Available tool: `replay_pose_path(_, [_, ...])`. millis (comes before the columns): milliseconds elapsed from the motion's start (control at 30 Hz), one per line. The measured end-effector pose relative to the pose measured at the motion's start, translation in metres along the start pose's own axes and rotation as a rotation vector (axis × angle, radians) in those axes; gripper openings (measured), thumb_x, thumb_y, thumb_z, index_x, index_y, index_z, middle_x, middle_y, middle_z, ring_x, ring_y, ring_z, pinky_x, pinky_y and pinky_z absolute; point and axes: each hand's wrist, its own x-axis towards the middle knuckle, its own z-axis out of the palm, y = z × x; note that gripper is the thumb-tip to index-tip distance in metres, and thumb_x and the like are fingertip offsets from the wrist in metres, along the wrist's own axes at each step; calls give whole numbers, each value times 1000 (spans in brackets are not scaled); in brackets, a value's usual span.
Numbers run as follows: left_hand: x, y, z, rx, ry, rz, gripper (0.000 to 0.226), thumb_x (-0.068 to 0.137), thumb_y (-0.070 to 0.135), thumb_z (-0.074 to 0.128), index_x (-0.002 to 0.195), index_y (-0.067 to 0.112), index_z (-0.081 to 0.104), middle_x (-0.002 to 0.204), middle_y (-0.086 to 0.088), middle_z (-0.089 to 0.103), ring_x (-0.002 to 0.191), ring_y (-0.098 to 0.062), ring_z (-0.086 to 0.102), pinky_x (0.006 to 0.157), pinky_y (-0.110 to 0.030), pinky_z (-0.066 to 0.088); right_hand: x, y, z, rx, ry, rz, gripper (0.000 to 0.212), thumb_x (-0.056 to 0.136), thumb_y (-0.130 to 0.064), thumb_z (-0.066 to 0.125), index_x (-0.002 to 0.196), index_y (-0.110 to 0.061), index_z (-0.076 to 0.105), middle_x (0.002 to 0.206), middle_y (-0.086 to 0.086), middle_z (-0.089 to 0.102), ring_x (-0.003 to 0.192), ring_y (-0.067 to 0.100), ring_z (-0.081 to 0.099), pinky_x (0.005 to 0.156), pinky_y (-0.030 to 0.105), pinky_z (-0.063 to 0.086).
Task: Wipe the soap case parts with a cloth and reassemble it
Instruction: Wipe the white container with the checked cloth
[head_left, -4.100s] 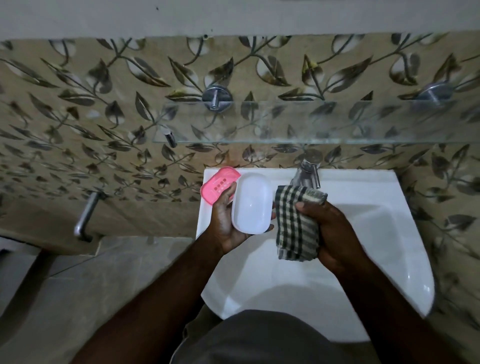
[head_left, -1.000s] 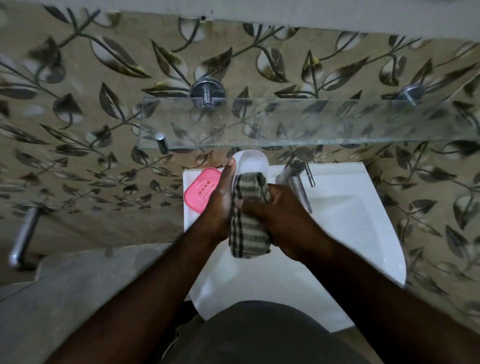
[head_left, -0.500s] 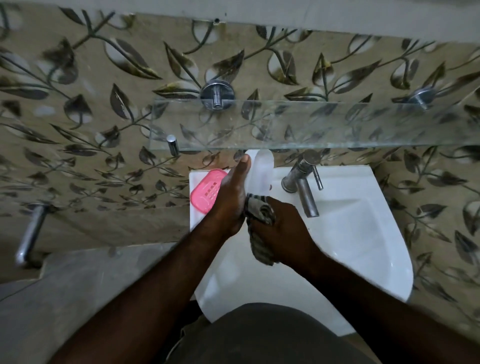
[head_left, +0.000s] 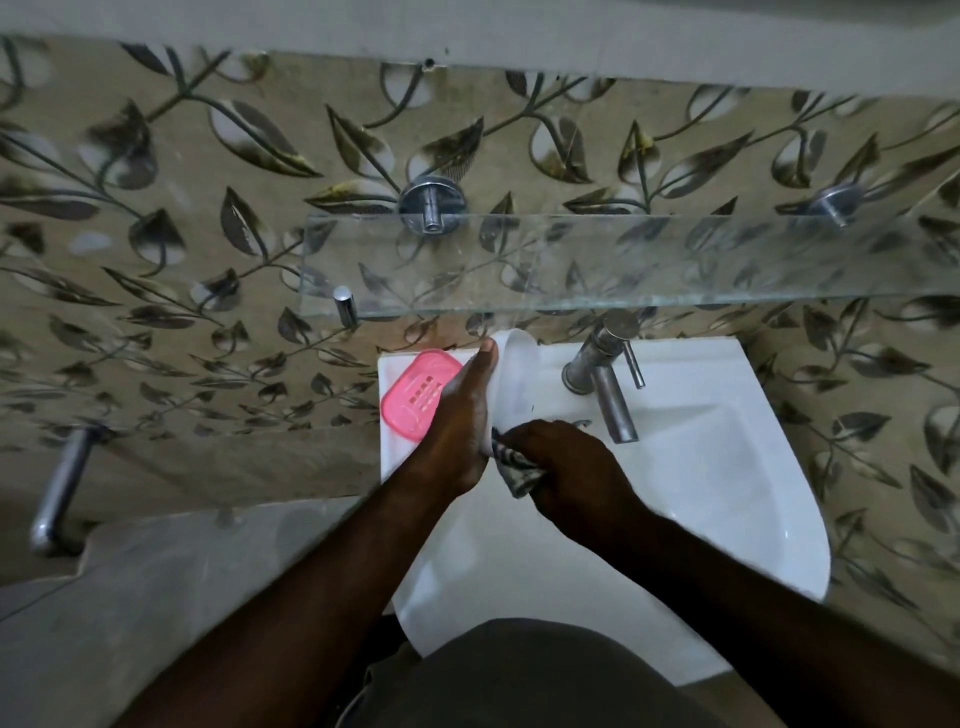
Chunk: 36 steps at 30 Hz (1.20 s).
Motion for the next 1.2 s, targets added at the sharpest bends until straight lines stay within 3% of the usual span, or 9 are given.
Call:
replay_pose_path(133, [1,-3,5,10,-22,-14,53,93,50,52,129,12,59,115,-14,70,90,-23,71,74,-32,58,5,-10,-4,156,127,176,16,84,-26,58,73,-21,67,67,-1,69,65,23,68,57,28,47])
replay_pose_path(233, [5,-3,9,11,-43,63,50,95,47,51,130,11,58,122,-14,66,105,-26,68,90,-38,55,6,-22,-3,492,150,359,21,86,-16,57,65,-13,58,57,4,64,57,22,65,60,42,55])
replay_pose_path(333, [5,3,8,1,-44,53,50,94,49,50,127,13,59,112,-16,70,89,-25,71,74,-34,58,0,-15,1,212,254,117,10,81,-21,55,85,-19,64,80,-4,69,72,18,64,66,35,54])
replay_pose_path(433, [8,5,5,5,-57,-10,58,87,58,54,127,16,59,112,-17,70,89,-27,69,71,-34,56,1,13,3,-213,154,-184,55,69,-5,56,119,-29,54,108,-8,67,75,21,58,59,29,49])
replay_pose_path(567, [12,5,3,57,-92,-16,51,90,53,53,124,15,61,103,-12,73,86,-24,71,74,-33,57,11,27,-6,-275,88,-259,58,68,-8,40,118,-34,53,117,-13,67,69,22,57,49,31,49])
replay_pose_path(633, [12,4,2,91,-91,-12,48,91,53,53,122,17,62,107,-13,72,93,-27,71,81,-38,58,14,30,-4,-112,62,-191,49,74,-12,39,112,-35,59,113,-7,70,74,26,62,58,39,54])
replay_pose_path(767, [11,3,-4,-2,-13,-47,51,89,55,55,122,17,61,114,-14,68,104,-30,65,94,-48,51,15,13,-20,969,160,310,13,95,-9,59,89,1,66,63,31,61,51,35,60,49,41,50])
replay_pose_path(900, [10,-2,-13,-143,-86,-20,50,91,52,50,122,15,63,93,-14,69,78,-32,64,72,-40,51,7,24,-29,1495,325,493,18,92,0,52,105,1,64,87,18,67,75,30,67,66,41,57])
replay_pose_path(1200, [6,-13,-11,-186,-78,-51,45,91,49,49,118,17,65,98,-11,72,84,-26,68,74,-38,55,2,21,-25,1557,217,668,30,99,-15,50,122,1,59,116,25,67,106,38,66,86,49,56])
